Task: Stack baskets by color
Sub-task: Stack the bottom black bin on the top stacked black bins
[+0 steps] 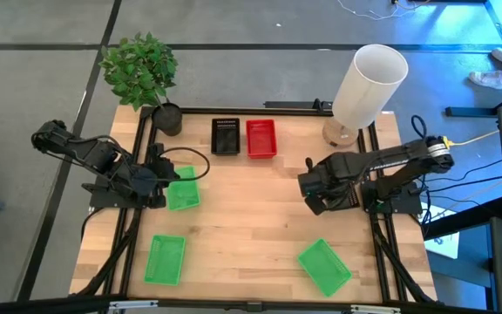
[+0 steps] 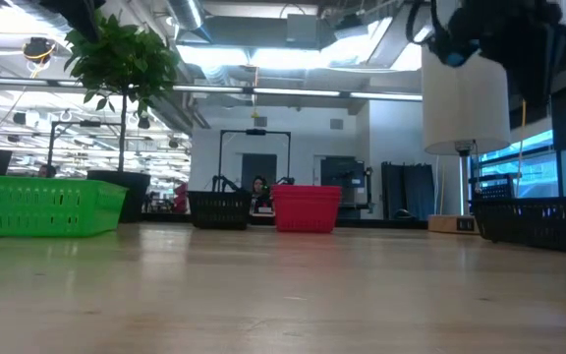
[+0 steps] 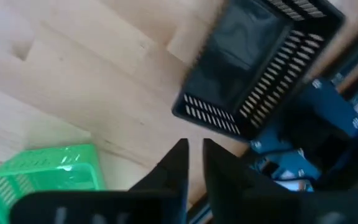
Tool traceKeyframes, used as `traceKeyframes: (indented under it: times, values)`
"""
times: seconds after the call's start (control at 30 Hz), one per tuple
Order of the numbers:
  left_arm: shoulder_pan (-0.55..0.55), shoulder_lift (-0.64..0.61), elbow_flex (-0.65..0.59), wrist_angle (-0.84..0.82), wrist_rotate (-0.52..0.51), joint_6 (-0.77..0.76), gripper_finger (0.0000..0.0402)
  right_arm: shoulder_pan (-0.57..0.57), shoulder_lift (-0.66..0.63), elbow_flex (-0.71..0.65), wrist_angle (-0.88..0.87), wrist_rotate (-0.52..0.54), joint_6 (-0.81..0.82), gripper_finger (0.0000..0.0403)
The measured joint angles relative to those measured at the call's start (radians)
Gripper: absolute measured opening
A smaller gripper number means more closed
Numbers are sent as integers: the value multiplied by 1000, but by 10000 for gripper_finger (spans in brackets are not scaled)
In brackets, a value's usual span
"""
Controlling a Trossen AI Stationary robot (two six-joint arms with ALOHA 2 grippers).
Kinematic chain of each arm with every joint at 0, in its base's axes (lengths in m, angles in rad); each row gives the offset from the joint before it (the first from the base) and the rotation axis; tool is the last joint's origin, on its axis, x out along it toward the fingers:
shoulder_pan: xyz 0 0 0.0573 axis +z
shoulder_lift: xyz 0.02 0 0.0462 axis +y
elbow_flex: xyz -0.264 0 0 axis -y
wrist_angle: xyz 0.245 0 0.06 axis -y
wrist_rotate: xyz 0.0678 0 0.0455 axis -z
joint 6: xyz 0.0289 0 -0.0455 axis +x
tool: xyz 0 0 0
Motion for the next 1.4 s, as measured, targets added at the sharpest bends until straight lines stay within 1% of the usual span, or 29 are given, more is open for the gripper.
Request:
traceKeyframes:
  times: [0.1,0.2,0.3,0.37,0.67,0.83,1.23,1.33,1.4]
  values:
    - [0,0,0,0,0,0,0,-16,2,-44,25,4,-22,83]
    - [0,0,0,0,0,0,0,-33,2,-81,53,50,-39,112]
    - [0,0,0,0,0,-1,0,-40,2,-108,73,99,-65,126]
    - [0,0,0,0,0,-1,0,-45,2,-124,104,110,-76,128]
    - [0,0,0,1,0,-2,0,-82,2,-254,309,110,-91,129]
    - [0,0,0,1,0,-2,0,-111,2,-332,374,110,-80,129]
    - [0,0,0,1,-1,-2,0,-174,2,-467,521,123,-97,127]
    - [0,0,0,1,-1,-1,0,-184,2,-486,554,131,-121,107]
    - [0,0,0,1,-1,-1,0,-190,2,-487,570,138,-144,75]
